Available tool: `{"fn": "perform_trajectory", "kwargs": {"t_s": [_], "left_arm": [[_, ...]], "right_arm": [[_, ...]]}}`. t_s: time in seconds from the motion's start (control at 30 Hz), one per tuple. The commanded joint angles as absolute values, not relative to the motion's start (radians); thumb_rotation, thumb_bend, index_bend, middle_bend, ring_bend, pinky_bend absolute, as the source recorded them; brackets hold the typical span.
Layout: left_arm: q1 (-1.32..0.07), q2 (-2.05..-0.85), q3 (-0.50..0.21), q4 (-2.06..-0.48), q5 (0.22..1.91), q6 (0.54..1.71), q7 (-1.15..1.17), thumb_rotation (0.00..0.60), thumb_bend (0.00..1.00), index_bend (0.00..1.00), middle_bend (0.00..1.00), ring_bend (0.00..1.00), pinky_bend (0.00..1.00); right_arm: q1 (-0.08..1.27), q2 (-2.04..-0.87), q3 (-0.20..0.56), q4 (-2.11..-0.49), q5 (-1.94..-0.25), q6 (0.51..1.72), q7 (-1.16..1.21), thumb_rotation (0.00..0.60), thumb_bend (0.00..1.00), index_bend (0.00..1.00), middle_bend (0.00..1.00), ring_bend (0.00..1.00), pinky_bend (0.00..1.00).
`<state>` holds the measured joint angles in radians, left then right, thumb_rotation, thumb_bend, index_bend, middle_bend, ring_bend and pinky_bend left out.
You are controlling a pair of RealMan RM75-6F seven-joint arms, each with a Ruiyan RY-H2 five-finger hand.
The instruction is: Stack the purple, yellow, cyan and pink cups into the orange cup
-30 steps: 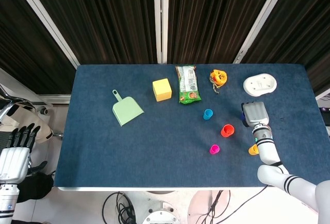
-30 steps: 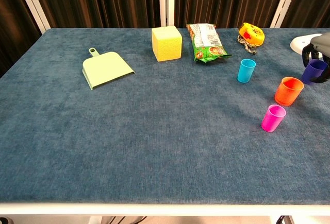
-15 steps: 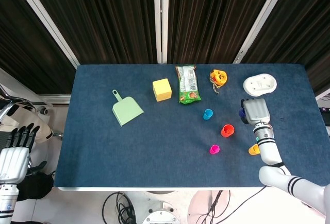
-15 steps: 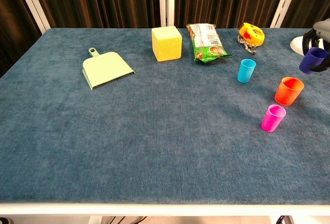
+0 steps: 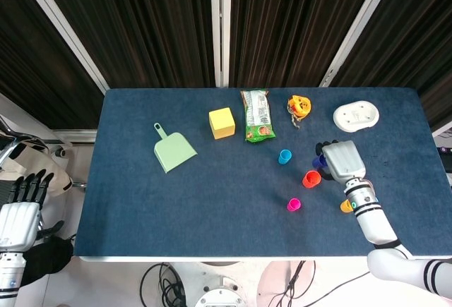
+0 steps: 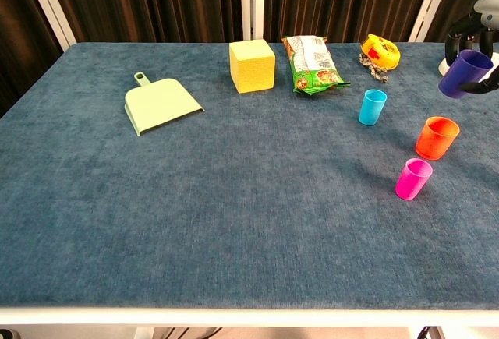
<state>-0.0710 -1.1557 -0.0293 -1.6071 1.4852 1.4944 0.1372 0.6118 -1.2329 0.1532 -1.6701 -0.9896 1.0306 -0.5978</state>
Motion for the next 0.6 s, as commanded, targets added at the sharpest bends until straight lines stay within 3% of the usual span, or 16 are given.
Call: {"fn": "perform_trajectory", "kwargs": {"t_s": [0.03,0.6], "left_arm": [[-0.069,-1.154,-0.028,-1.607,1.488,1.498,0.134,0.600,0.06,0.03,0.00,0.00,0.00],[-0.075,-1.150,-0.035,-1.607,1.489,1.494,0.122,0.600,0.06,0.03,0.00,0.00,0.00]], "right_arm": [[0.613,-1.228,0.128,-1.689,-0.974,1.028,-0.631,0.600,0.23,0.52,0.51,0.47,0.61],[0.655,-1.269,0.088,-1.680,-0.906,1.010,-0.701,0.600,0.23,0.52,0.51,0.46,0.61]]}}
